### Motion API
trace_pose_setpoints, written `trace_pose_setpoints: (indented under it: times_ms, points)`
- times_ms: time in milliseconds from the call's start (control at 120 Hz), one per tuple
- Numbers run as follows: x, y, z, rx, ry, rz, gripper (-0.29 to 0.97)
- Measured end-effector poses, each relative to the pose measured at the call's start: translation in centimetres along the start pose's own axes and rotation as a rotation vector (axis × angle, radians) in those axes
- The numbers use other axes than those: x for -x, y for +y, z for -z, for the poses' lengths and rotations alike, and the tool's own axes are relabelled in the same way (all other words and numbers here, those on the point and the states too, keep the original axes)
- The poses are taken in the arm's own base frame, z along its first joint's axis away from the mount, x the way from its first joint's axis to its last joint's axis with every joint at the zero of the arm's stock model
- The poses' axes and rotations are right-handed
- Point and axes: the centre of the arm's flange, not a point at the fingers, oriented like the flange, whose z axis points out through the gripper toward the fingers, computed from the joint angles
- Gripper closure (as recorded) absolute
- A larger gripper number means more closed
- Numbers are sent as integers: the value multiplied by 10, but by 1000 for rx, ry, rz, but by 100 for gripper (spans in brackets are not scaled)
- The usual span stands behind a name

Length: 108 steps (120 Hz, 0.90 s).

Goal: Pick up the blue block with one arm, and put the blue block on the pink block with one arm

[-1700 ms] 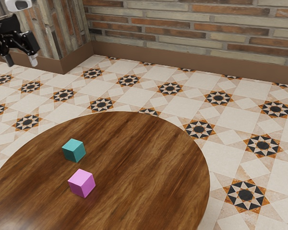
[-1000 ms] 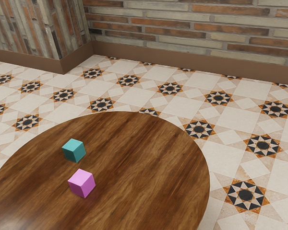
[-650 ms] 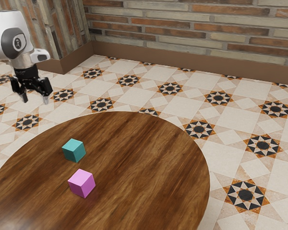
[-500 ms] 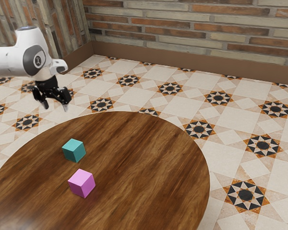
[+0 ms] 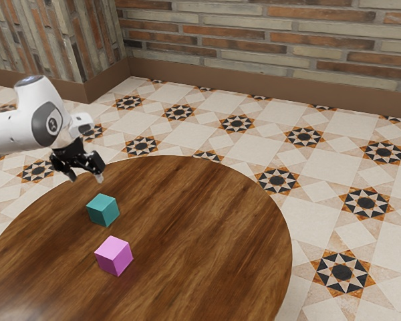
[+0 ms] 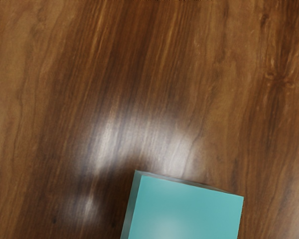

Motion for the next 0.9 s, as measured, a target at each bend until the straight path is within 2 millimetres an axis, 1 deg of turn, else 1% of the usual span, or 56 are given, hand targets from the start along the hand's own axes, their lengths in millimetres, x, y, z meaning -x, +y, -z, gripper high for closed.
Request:
trace_pose_setpoints:
  times_ms: [200, 325, 383, 600, 775, 900]
  points:
    - [8, 5, -10, 11, -41, -42, 0]
    - [11, 20, -24, 13, -97, -93, 0]
    - [12, 23, -32, 7, -122, -110, 0]
    - [14, 21, -36, -51, -196, -152, 0]
    - [14, 17, -54, -67, -243, -148, 0]
    - [11, 16, -53, -80, -229, -157, 0]
